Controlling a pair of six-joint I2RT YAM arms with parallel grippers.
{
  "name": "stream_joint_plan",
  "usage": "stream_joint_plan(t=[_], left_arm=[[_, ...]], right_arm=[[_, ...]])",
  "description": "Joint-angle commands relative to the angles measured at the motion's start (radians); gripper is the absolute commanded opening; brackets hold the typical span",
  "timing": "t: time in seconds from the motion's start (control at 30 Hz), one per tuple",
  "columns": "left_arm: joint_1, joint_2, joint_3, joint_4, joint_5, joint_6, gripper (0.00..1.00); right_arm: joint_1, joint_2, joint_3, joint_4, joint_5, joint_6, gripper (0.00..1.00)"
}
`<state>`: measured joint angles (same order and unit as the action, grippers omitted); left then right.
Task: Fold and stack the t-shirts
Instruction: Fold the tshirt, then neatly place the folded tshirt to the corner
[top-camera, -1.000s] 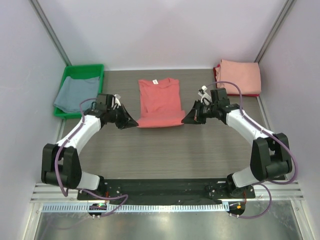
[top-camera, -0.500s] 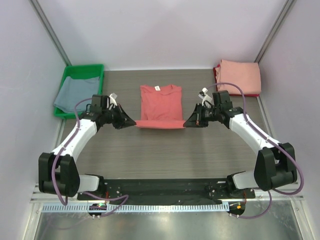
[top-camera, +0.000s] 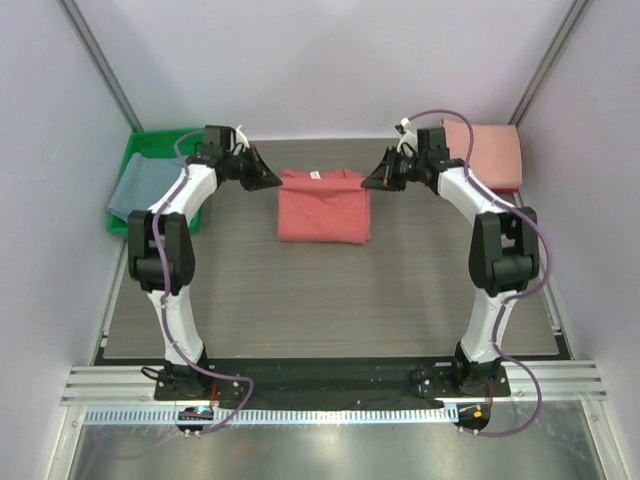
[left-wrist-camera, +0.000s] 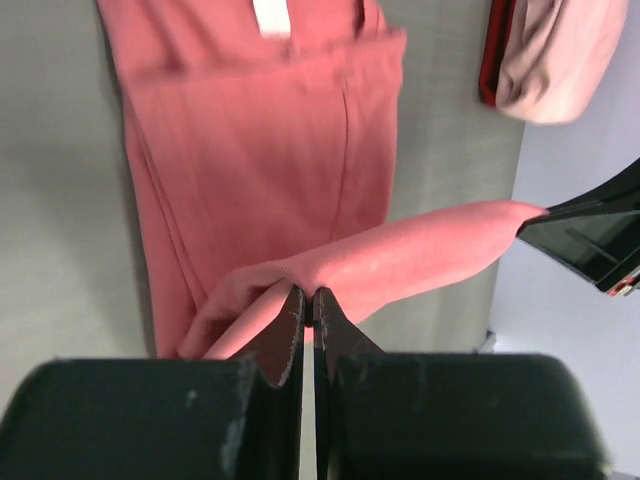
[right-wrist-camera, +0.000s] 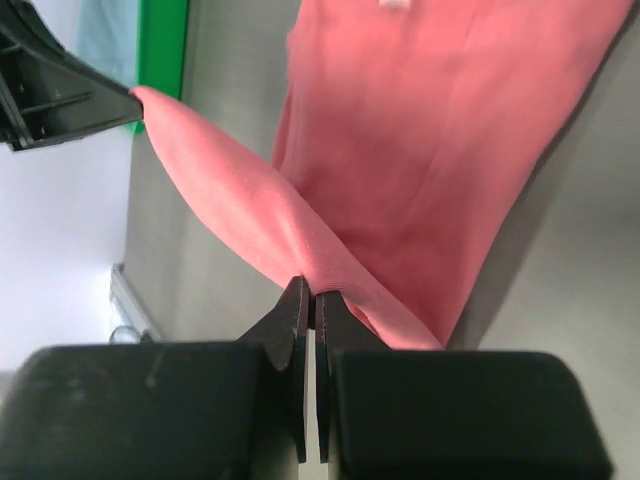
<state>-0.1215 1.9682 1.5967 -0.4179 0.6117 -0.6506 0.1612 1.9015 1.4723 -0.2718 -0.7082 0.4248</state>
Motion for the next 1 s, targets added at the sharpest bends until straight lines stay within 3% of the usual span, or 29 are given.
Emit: stream_joint_plan(t=[0.0,0.07,0.1,0.13,0.17,0.2,0.27,0.37,0.43,0.47,0.5,0.6,0.8,0.87,0.97], left_arm=[[0.020,0.125,0.150,0.017,-0.006,0.032,0.00],[0.020,0.199,0.264,0.018,-0.023,0.037,0.00],[0.020,0.271,0.331,0.037,-0.029,0.037,0.10],[0.020,0.306,0.363,0.054,-0.038,0.046,0.23],[0.020,0.339,0.400,0.068,-0.050,0.064,0.30],[0.020,0.395,0.461,0.094,-0.072,0.080,0.30],[0.022,0.420,0.502,0.105,-0.157,0.103,0.32],[0.028,0.359,0.487,0.102,-0.199,0.120,0.40],[0.046,0.293,0.427,0.103,-0.170,0.085,0.43],[0.051,0.276,0.404,0.114,-0.103,0.069,0.53],[0.062,0.259,0.384,0.126,-0.067,0.054,0.54],[0.094,0.251,0.309,0.169,0.120,-0.031,0.50],[0.114,0.216,0.091,0.327,0.348,-0.119,0.34],[0.109,0.201,0.036,0.393,0.385,-0.150,0.31],[0.079,0.196,0.003,0.339,0.422,-0.078,0.28]], right_arm=[[-0.008,0.149,0.196,0.054,0.023,-0.028,0.01],[-0.008,0.282,0.334,0.059,0.030,-0.020,0.02],[-0.009,0.332,0.380,0.060,0.056,-0.018,0.05],[-0.008,0.368,0.463,0.059,0.071,-0.024,0.14],[-0.008,0.405,0.505,0.065,0.087,-0.035,0.39],[-0.008,0.471,0.541,0.069,0.092,-0.049,0.53],[-0.009,0.511,0.634,0.074,0.113,-0.081,0.58],[-0.020,0.466,0.628,0.069,0.122,-0.142,0.63],[-0.032,0.409,0.574,0.051,0.130,-0.159,0.66],[-0.041,0.392,0.553,0.028,0.141,-0.158,0.73],[-0.045,0.374,0.527,0.017,0.142,-0.164,0.74],[-0.046,0.341,0.438,-0.030,0.109,-0.182,0.74],[-0.048,0.341,0.304,-0.043,-0.026,-0.152,0.77],[-0.049,0.367,0.295,-0.037,-0.062,-0.140,0.78],[-0.055,0.389,0.287,-0.003,-0.109,-0.112,0.79]])
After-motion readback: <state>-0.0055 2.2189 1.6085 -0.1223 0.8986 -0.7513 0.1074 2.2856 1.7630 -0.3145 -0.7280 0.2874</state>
